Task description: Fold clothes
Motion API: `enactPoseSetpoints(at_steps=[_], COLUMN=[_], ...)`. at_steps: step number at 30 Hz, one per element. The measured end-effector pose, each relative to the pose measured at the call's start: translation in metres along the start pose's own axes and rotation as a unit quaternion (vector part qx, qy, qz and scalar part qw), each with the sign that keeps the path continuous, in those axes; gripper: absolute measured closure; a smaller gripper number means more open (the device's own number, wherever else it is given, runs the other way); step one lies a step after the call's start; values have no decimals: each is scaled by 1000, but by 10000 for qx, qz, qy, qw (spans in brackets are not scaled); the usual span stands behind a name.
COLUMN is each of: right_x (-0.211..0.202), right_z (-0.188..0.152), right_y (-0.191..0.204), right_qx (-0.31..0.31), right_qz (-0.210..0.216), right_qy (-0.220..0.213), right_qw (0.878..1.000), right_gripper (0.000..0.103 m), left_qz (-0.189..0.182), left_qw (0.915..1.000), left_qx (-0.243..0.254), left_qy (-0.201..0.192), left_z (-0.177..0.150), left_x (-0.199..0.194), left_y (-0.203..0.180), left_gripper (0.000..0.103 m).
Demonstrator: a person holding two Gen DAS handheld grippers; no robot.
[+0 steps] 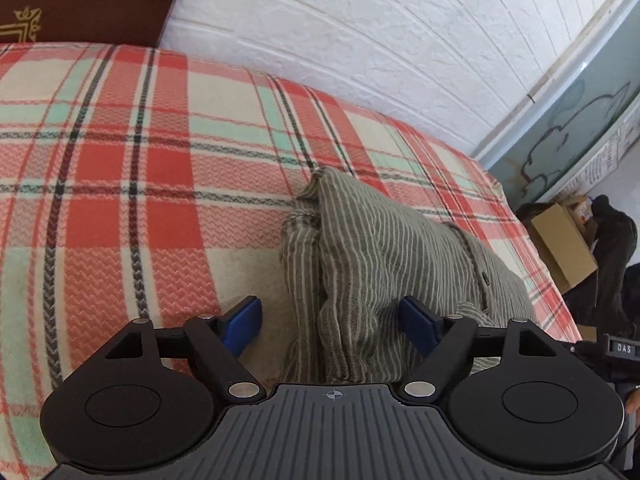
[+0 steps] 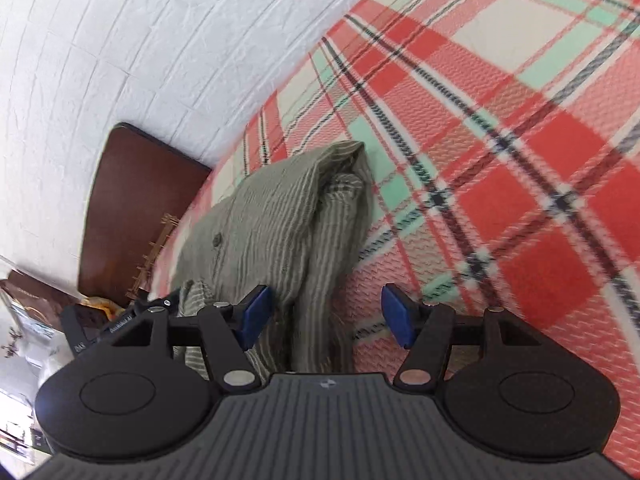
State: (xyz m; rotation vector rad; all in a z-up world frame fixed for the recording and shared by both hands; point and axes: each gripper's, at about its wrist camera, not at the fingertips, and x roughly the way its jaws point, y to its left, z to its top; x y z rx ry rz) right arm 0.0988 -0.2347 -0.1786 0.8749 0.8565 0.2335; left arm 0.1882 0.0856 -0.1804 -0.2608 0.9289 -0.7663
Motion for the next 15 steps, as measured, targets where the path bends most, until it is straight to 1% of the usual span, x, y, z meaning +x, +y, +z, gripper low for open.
enactPoseSetpoints(at_steps=[2, 4, 5, 6, 7, 8, 9, 10, 11, 15], right_x=[9, 18, 22, 26, 30, 34, 31, 27, 21, -6], right_z=[1, 2, 2, 3, 3, 4, 7, 11, 16, 36], right_y=[0, 0, 0, 0, 0, 0, 0, 1, 3, 11], right_qx=[67, 135, 167, 180, 193, 202, 120, 37, -93, -609], right_qz=[203, 405, 504, 539, 574, 610, 659, 707, 716, 718], right_qy=[68, 136, 172, 269, 365, 458, 465, 471, 446, 320], right_qw=[9997, 9990, 9984, 9980, 9975, 9969, 9967, 9964, 9964, 9950], right_gripper=[37, 37, 48, 67, 75, 79, 83, 84, 84, 85], left_qz=[-143, -261, -218, -135, -91, -73, -87, -124, -194, -479], left_qw=[9999, 9996, 9997, 9998, 9999, 9999, 9999, 9998, 9996, 9985], left_qx=[-32, -44, -2, 54, 109, 97, 4, -103, -183, -251], left_qy=[40, 101, 130, 98, 47, -5, -56, -99, -105, 1], left_z=[-1, -3, -6, -9, -11, -13, -15, -16, -19, -36], left_x=[2, 6, 9, 9, 7, 3, -1, -6, -10, -22], left_y=[-3, -6, -10, -14, -17, -20, -20, -21, -23, -44], left_gripper=[18, 38, 52, 62, 67, 72, 74, 75, 76, 77])
